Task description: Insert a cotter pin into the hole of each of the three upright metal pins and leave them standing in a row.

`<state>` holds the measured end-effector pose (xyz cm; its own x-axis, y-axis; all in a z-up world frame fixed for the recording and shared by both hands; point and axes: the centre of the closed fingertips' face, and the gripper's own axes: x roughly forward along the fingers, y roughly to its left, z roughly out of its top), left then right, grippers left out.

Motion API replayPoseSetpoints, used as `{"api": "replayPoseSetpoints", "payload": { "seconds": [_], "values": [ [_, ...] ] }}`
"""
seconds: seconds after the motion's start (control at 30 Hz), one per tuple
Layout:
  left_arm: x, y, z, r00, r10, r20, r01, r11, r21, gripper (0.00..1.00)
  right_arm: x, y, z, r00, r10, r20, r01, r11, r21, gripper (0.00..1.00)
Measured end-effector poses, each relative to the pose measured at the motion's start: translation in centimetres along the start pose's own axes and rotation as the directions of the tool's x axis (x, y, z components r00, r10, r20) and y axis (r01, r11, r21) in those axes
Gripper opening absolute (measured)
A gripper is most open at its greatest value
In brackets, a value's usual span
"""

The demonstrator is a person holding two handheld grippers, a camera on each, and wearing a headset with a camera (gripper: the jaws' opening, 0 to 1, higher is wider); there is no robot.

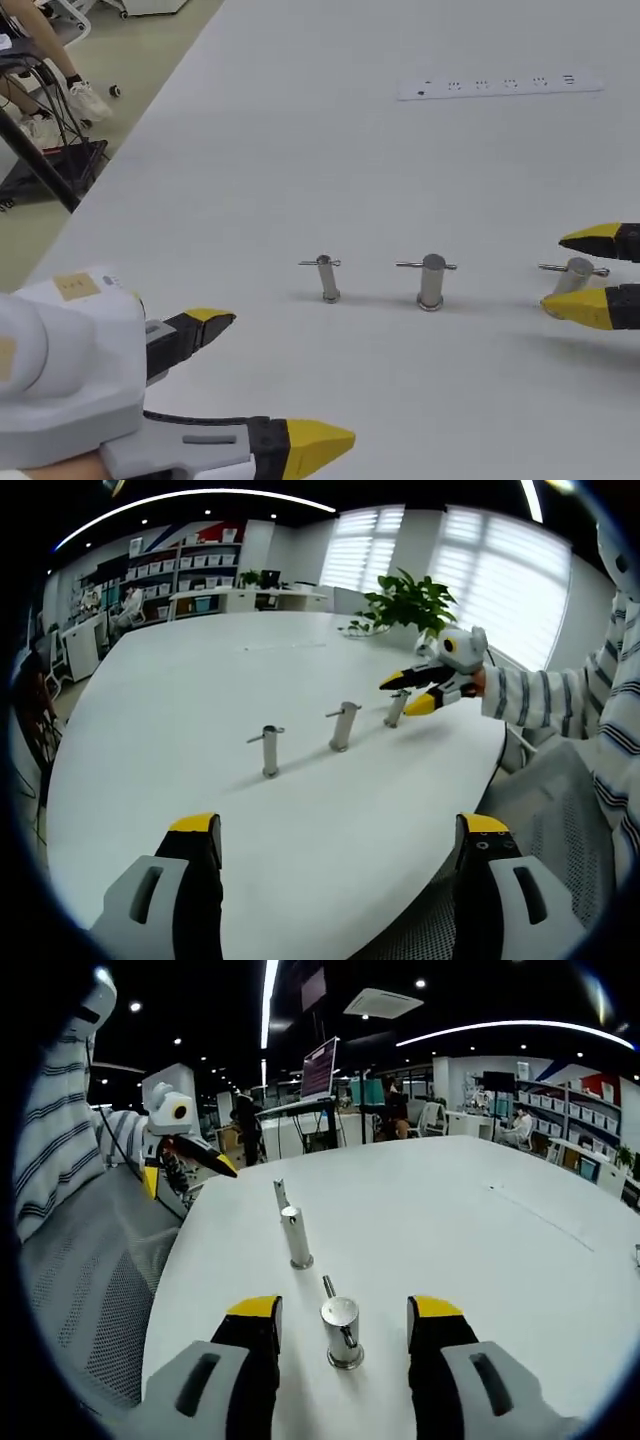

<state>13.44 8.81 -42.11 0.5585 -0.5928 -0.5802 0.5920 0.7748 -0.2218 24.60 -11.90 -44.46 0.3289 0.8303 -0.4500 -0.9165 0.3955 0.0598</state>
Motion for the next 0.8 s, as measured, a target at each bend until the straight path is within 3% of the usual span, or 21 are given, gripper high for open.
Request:
{"api": "replayPoseSetpoints", "payload": {
  "seconds": [0.1, 0.23, 0.37, 0.47, 0.53, 0.73, 0.8],
  "values": [
    [-0.1, 0.1, 0.6, 0.9996, 0.003, 0.028, -0.003, 1.0, 0.003, 0.96, -0.7, 0.4, 1.0, 0.9996, -0.027, 0.008, 0.026, 0.999, 0.042, 0.56],
    [-0.1, -0.3, 1.9, 0.9962, -0.017, 0.085, 0.02, 0.999, -0.026, 0.96, -1.9, 1.6, 2.4, 0.9969, -0.057, 0.055, 0.051, 0.994, 0.097, 0.59],
    [-0.5, 0.2, 3.4, 0.9875, -0.012, 0.157, 0.024, 0.997, -0.074, 0.99, -3.1, 2.4, 2.9, 0.9902, -0.122, 0.068, 0.108, 0.977, 0.182, 0.73],
    [-0.8, 0.5, 3.4, 0.9873, -0.013, 0.158, 0.025, 0.997, -0.073, 0.99, -3.9, 2.7, 2.9, 0.9832, -0.169, 0.069, 0.15, 0.963, 0.224, 0.79],
    [-0.8, 0.8, 3.1, 0.9905, -0.008, 0.138, 0.016, 0.998, -0.057, 0.99, -4.6, 3.1, 3.1, 0.977, -0.195, 0.085, 0.169, 0.953, 0.251, 0.81],
    [-1.0, 1.2, 2.8, 0.9906, -0.006, 0.137, 0.016, 0.997, -0.07, 0.99, -6.4, 3.9, 3.6, 0.9602, -0.263, 0.095, 0.211, 0.905, 0.369, 0.89],
    [-1.0, 1.1, 2.7, 0.9911, -0.015, 0.132, 0.024, 0.998, -0.067, 0.99, -7.0, 4.2, 3.6, 0.956, -0.279, 0.092, 0.225, 0.897, 0.381, 0.92]
  ]
}}
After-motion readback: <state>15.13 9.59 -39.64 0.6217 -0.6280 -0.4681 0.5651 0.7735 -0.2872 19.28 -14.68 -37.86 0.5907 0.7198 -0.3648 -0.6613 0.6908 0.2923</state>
